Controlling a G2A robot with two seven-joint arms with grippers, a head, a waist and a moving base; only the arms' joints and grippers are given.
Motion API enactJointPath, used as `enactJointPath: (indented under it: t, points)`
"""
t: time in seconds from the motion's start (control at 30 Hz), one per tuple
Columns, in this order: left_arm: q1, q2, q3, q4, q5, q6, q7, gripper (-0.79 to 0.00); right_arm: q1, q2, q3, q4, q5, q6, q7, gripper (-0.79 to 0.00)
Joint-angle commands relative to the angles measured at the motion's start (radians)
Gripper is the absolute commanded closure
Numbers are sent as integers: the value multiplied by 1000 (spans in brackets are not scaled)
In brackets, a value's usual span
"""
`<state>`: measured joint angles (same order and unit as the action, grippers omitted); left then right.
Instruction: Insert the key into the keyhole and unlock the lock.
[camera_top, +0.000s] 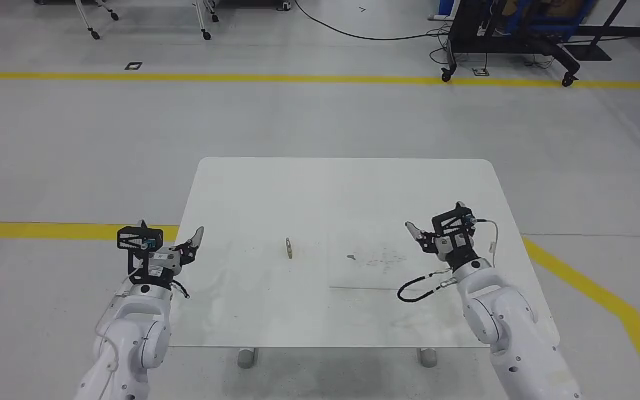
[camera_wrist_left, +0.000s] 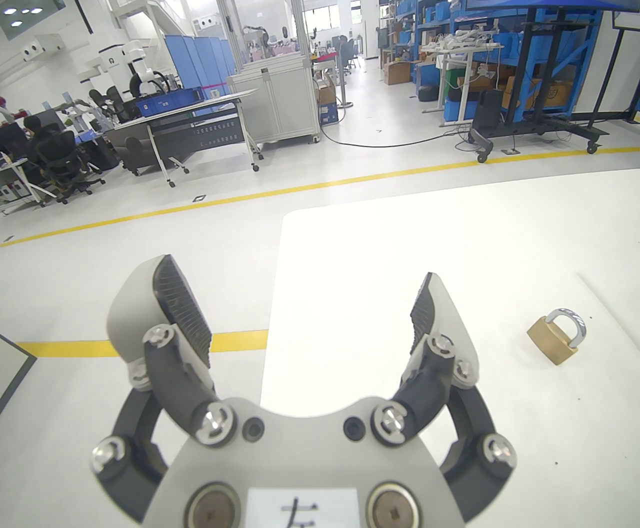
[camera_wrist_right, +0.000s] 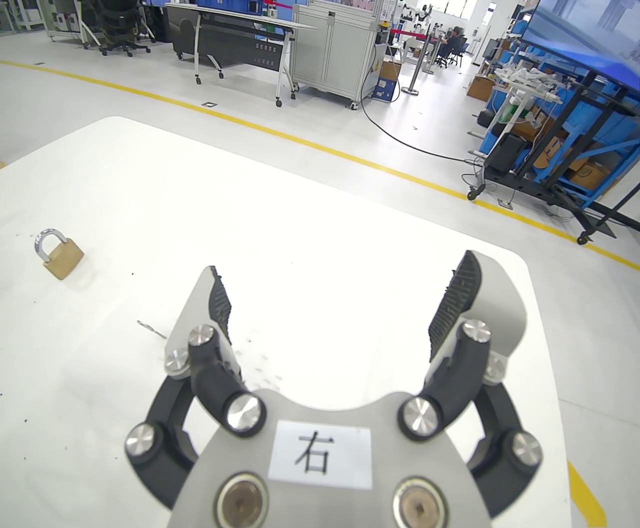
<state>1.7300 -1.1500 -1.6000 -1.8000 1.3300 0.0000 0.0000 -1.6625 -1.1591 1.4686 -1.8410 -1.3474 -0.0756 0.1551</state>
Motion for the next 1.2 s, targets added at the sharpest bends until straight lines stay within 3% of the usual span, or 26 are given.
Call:
enactJointPath:
  t: [0.0,0.13,0.2,0.3,0.4,0.6,0.87,0.93,0.97,1.17]
  points:
    - [0,0,0,0,0,0,0,-785,0,0,0,0,0,0,0,-785]
    - [0,0,0,0,0,0,0,-785,0,0,0,0,0,0,0,-785]
    - [0,0,0,0,0,0,0,-785,13,0,-18,15,40,-73,14,-785]
    - [0,0,0,0,0,0,0,-785,119,5,-31,153,221,-385,10,-785]
    - [0,0,0,0,0,0,0,-785,243,7,-88,315,266,-635,33,-785]
    - [0,0,0,0,0,0,0,-785,469,-6,-251,570,212,-922,97,-785]
    - [0,0,0,0,0,0,0,-785,636,-22,-460,721,107,-937,120,-785]
    - [0,0,0,0,0,0,0,-785,662,-25,-482,749,81,-937,118,-591]
    - [0,0,0,0,0,0,0,-785,672,-27,-493,757,67,-935,116,-394]
    - [0,0,0,0,0,0,0,-785,690,-30,-531,775,18,-937,70,-237]
